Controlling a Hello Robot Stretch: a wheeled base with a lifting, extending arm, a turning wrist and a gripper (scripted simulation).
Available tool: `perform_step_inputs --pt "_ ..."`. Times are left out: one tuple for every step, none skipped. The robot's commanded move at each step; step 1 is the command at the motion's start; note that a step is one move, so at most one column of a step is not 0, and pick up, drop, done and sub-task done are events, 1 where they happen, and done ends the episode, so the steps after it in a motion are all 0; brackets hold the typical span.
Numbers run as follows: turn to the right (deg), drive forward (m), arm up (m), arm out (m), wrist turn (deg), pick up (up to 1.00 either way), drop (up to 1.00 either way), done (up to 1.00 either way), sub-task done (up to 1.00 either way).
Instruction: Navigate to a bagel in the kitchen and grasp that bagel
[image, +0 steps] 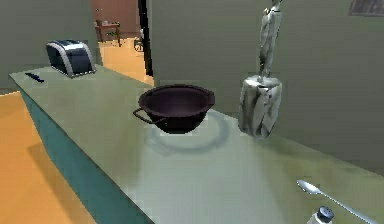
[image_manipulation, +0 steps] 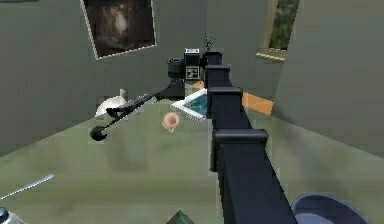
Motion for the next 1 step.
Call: perform_step_inputs --pt "0.0 0.0 0.0 0.0 45.0 0.0 0.0 0.0 0.0"
